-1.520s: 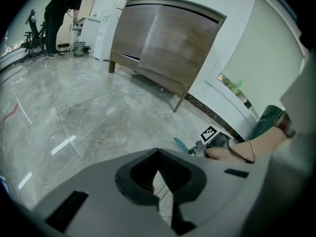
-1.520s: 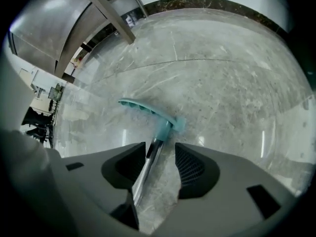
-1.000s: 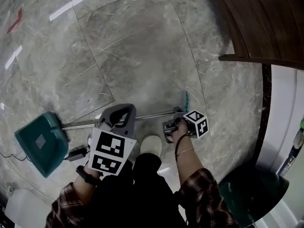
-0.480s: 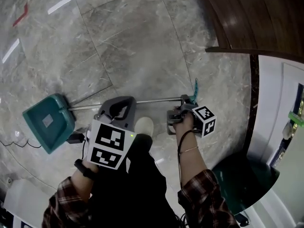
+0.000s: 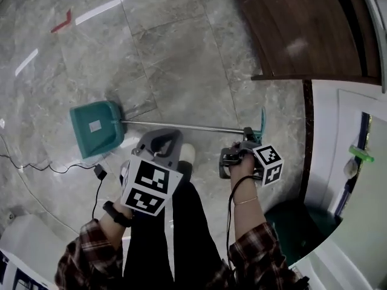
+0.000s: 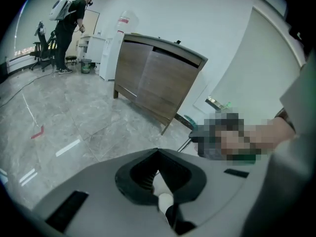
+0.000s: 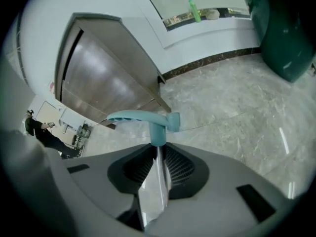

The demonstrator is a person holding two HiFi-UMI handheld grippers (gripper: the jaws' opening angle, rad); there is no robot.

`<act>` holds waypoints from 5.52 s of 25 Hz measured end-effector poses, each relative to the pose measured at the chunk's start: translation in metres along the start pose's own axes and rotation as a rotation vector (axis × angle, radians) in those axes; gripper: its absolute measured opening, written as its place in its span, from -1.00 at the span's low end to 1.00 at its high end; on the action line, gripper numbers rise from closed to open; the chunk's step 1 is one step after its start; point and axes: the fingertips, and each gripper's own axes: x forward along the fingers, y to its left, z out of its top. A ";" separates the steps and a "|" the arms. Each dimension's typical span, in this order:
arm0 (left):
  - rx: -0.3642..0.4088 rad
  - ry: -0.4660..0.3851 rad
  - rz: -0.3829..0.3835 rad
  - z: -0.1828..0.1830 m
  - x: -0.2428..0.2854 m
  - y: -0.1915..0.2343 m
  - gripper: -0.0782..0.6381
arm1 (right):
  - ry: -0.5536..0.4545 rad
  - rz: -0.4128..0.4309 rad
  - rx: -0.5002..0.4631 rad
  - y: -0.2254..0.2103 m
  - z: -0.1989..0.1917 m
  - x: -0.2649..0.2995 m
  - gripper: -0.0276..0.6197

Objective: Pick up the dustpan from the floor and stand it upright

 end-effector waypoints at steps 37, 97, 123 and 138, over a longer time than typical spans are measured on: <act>-0.448 -0.367 0.388 -0.003 -0.356 0.015 -0.78 | 0.210 0.454 -1.069 0.233 -0.249 -0.281 -0.64; -0.194 -0.435 0.270 0.091 -0.402 -0.084 -0.78 | 0.470 0.504 -1.156 0.173 -0.203 -0.386 -0.37; -0.002 -0.662 0.285 0.190 -0.506 -0.142 -0.78 | 0.039 1.271 -1.448 0.348 -0.156 -0.625 -0.88; 0.030 -0.666 0.246 0.204 -0.499 -0.164 -0.78 | 0.105 1.274 -1.427 0.353 -0.145 -0.624 -0.89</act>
